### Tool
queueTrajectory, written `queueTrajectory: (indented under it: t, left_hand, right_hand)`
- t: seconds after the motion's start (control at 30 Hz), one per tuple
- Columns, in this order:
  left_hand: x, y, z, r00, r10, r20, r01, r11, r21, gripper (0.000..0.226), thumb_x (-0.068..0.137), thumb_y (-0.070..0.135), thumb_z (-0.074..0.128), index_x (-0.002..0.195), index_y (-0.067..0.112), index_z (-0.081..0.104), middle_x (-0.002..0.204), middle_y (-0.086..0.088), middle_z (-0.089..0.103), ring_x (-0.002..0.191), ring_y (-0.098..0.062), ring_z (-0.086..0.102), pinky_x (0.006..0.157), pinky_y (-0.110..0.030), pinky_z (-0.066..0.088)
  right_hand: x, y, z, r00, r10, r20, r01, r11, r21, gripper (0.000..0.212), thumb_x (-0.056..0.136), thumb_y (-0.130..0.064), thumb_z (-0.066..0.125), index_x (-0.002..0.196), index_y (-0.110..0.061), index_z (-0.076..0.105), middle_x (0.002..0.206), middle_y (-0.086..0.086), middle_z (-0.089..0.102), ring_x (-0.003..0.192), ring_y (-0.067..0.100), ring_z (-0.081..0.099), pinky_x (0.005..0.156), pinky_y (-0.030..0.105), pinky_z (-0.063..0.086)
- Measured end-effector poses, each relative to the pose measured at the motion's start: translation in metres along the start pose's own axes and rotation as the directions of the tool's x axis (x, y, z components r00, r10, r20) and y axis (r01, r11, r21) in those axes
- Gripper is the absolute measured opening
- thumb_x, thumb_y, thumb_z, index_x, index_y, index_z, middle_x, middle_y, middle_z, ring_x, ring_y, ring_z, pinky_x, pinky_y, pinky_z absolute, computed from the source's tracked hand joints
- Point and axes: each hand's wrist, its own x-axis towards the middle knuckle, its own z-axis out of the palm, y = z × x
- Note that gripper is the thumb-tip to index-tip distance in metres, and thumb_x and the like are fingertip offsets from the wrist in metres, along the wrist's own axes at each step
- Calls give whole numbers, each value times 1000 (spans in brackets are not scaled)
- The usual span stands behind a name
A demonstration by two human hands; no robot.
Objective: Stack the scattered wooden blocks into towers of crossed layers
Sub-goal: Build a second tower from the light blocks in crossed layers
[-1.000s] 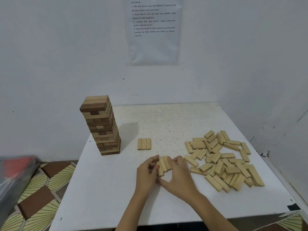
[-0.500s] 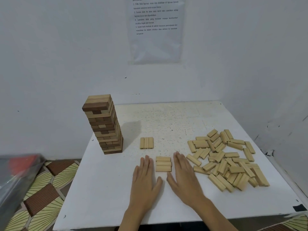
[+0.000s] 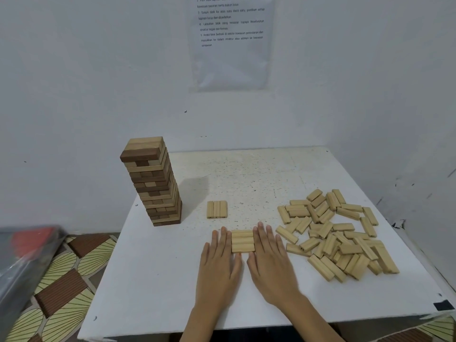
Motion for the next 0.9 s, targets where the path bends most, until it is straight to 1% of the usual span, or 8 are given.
queueTrajectory:
  t: [0.1, 0.13, 0.23, 0.3, 0.43, 0.6, 0.7, 0.9]
  left_hand:
    - [0, -3, 6, 1000, -16, -10, 17, 999, 33, 69, 86, 54, -2, 148, 24, -13, 157, 9, -18, 144, -4, -22, 111, -17, -22]
    - [1, -4, 8, 1000, -17, -21, 18, 998, 57, 68, 90, 52, 5, 150, 21, -7, 159, 5, -11, 145, -5, -18, 112, -18, -19]
    - [2, -7, 13, 1000, -16, -14, 18, 992, 125, 61, 97, 41, 28, 151, 13, 20, 159, -4, 22, 146, -11, 7, 115, -24, -3]
    - [2, -9, 15, 999, 6, -42, 0, 987, 159, 60, 97, 39, 31, 151, 13, 25, 157, -3, 29, 145, -14, 13, 115, -26, 0]
    - [2, -8, 14, 998, 21, -54, -10, 978, 209, 60, 96, 38, 32, 149, 10, 29, 155, -4, 33, 144, -16, 17, 115, -28, 4]
    - [1, -9, 16, 997, 13, -82, 5, 976, 216, 60, 95, 38, 33, 147, 9, 32, 153, -7, 37, 142, -16, 21, 114, -29, 5]
    - [1, -9, 17, 995, 34, -95, -13, 977, 213, 59, 96, 38, 32, 149, 11, 30, 154, -4, 34, 143, -15, 18, 115, -29, 4]
    - [2, -6, 18, 995, 32, -93, -11, 975, 223, 58, 96, 36, 30, 147, 10, 38, 154, -4, 36, 143, -17, 20, 114, -31, 6]
  right_hand:
    - [-2, -1, -3, 1000, -3, -11, 3, 1000, -10, 68, 103, -36, 3, 139, 0, 48, 145, 14, 46, 135, 27, 43, 108, 40, 23]
    - [-1, -1, -3, 1000, -3, -18, 3, 1000, -15, 68, 103, -36, 3, 139, 0, 48, 145, 14, 46, 135, 27, 44, 107, 40, 23]
    - [-1, -1, -1, 1000, -4, -26, 3, 1000, -18, 66, 103, -35, 3, 140, 0, 46, 147, 15, 44, 137, 26, 40, 108, 40, 23]
    - [-1, -1, 1, 999, -7, -36, 6, 1000, -26, 65, 104, -35, 4, 141, 0, 44, 148, 15, 42, 139, 25, 34, 109, 41, 23]
    - [-1, 1, 3, 999, -14, -40, 13, 999, -31, 64, 104, -35, 4, 142, 0, 42, 150, 15, 40, 141, 24, 26, 110, 40, 20]
    - [-4, 1, 2, 999, 1, -46, -2, 1000, -22, 63, 104, -35, 5, 142, -2, 43, 148, 13, 43, 138, 25, 38, 108, 40, 23]
    - [-4, 1, 2, 999, 2, -51, -4, 1000, -27, 63, 104, -35, 5, 142, -2, 44, 148, 12, 43, 138, 25, 38, 109, 40, 22]
    - [-3, 0, 4, 998, -1, -59, -2, 999, -38, 65, 104, -34, 4, 141, 0, 44, 148, 15, 42, 139, 24, 28, 109, 42, 20]
